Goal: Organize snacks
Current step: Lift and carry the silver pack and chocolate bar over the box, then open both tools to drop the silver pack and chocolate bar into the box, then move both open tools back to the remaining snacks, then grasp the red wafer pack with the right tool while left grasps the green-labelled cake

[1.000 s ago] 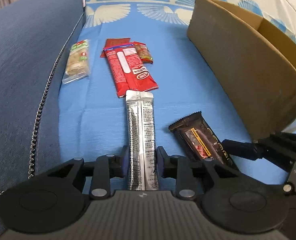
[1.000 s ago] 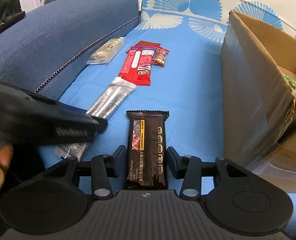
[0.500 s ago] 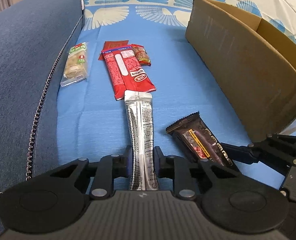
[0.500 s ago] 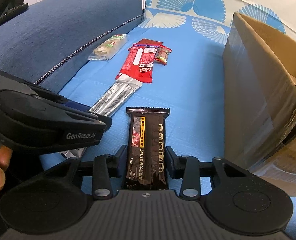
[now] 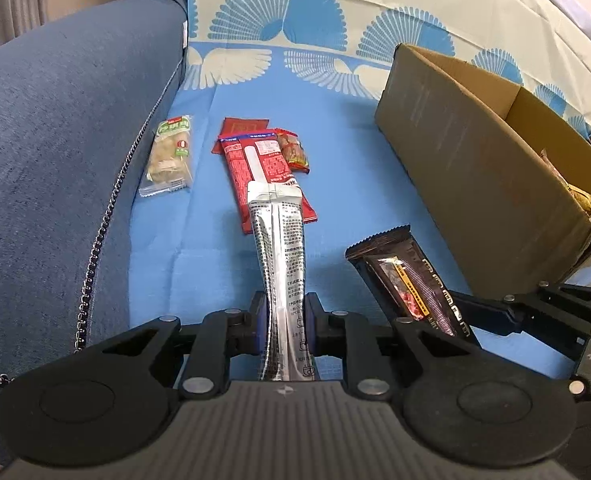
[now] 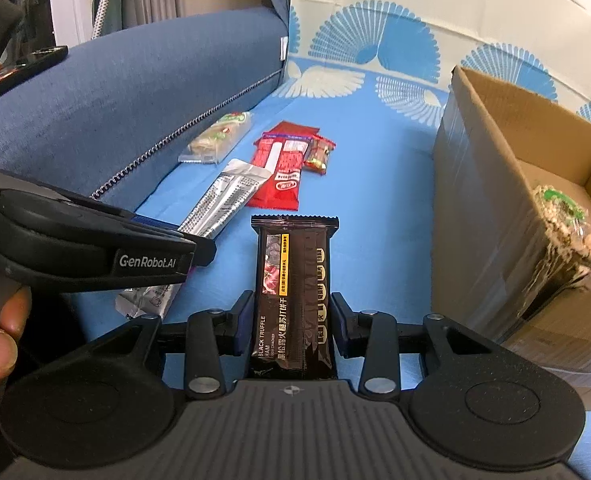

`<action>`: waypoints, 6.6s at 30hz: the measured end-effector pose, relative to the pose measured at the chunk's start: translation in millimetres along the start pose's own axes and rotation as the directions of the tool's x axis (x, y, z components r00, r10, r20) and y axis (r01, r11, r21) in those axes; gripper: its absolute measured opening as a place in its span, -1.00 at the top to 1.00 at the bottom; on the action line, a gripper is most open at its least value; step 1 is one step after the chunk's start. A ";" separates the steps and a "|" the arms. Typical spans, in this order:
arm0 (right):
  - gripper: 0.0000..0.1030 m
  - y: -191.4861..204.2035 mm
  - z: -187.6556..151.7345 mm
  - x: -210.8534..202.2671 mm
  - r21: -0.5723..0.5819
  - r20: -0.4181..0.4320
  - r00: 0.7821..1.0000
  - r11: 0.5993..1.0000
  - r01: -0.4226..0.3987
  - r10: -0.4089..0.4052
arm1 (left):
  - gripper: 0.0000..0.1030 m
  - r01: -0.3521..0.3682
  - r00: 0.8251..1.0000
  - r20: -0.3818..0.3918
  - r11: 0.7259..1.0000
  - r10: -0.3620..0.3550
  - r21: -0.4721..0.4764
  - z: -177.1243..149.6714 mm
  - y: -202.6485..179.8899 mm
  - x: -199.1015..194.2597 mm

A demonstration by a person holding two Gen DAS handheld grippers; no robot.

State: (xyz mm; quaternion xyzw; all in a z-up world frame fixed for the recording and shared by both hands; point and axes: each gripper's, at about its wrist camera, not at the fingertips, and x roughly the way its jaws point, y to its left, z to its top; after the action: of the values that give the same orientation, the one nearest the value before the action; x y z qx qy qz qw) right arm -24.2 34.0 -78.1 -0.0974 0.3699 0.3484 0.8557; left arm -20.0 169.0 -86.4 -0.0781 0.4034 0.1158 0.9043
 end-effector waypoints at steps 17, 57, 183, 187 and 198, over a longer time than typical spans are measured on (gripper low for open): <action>0.20 -1.3 0.7 -7.2 -0.008 0.039 0.999 1.000 -0.001 0.001 | 0.60 -0.001 1.000 0.027 1.000 0.002 -0.003 -1.7 1.1 -7.4; 0.20 -80.0 54.9 -78.0 0.212 0.420 0.885 0.970 0.119 -0.200 | 0.60 0.035 0.972 0.234 0.988 0.001 -0.148 110.1 -49.3 -48.1; -0.07 -4.8 -7.6 8.5 0.054 -0.085 0.995 0.998 -0.044 0.048 | -0.10 0.001 0.999 -0.046 0.979 -0.010 -0.204 9.9 34.7 -14.3; -0.22 -4.0 -5.3 7.0 0.046 -0.063 0.996 0.997 -0.058 0.060 | -0.19 0.051 0.998 -0.032 0.972 -0.060 -0.230 9.7 41.1 -15.8; -0.35 1.6 -1.9 24.1 0.045 -0.086 0.995 0.998 -0.054 0.058 | -0.33 0.035 0.996 -0.073 0.989 -0.045 -0.143 9.7 20.5 0.6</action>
State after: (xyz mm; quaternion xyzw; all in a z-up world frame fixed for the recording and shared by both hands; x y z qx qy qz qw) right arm -14.7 47.1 -96.2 -0.0838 0.4168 0.3597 0.8306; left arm -18.3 191.0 -81.5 -0.1545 0.4265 0.1229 0.8827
